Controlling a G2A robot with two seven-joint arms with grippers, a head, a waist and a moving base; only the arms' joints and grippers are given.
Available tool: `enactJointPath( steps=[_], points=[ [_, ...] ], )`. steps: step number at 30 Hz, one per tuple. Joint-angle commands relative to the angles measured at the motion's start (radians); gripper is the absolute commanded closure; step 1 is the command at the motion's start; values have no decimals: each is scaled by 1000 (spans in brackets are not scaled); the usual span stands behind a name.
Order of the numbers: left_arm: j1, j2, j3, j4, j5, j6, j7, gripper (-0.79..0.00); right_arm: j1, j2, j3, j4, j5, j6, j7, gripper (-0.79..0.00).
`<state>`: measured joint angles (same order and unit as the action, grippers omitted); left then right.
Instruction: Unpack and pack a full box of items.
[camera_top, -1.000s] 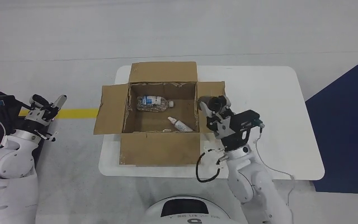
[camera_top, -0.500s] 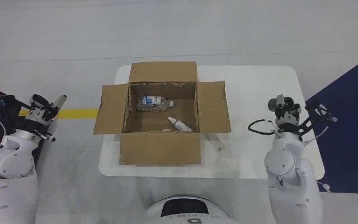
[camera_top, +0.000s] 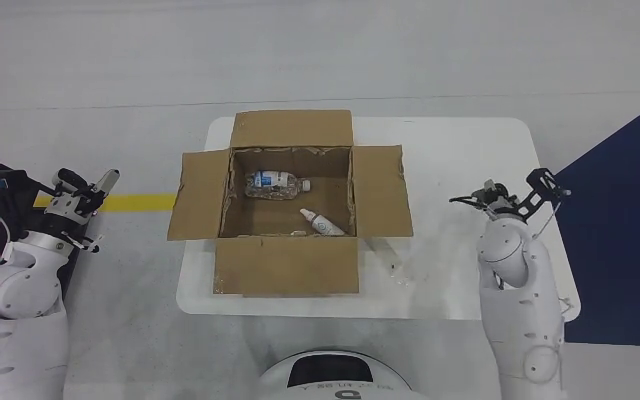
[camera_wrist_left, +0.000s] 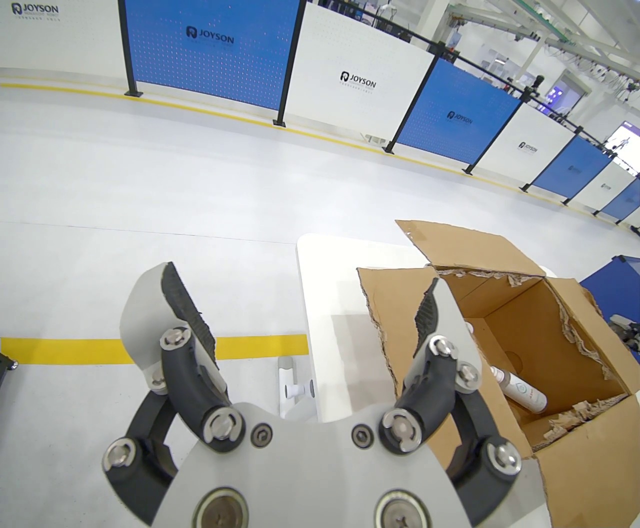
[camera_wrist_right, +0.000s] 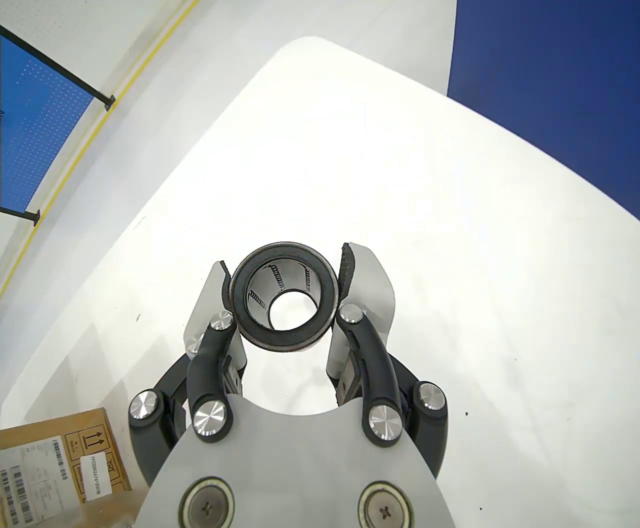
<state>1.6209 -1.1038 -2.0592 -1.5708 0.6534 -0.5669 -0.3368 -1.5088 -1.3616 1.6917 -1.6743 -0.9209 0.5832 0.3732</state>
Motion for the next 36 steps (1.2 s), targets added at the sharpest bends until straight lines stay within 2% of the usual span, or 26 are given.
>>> enactJointPath(
  steps=[1,6,14,16,19,25,32,36],
  points=[
    [0,0,0,0,0,0,0,-785,17,0,-1,35,6,-5,2,0],
    [0,0,0,0,0,0,0,-785,48,1,-10,94,-8,-1,21,0],
    [0,0,0,0,0,0,0,-785,133,2,-58,208,-100,80,75,0],
    [0,0,0,0,0,0,0,-785,142,1,-64,220,-101,78,73,-148],
    [0,0,0,0,0,0,0,-785,147,-1,-74,222,-102,74,68,-191],
    [0,0,0,0,0,0,0,-785,118,-5,-88,172,-95,69,37,-194],
    [0,0,0,0,0,0,0,-785,95,-11,-113,138,-113,104,23,-305],
    [0,0,0,0,0,0,0,-785,89,-14,-130,133,-135,127,25,-296]
  ],
)
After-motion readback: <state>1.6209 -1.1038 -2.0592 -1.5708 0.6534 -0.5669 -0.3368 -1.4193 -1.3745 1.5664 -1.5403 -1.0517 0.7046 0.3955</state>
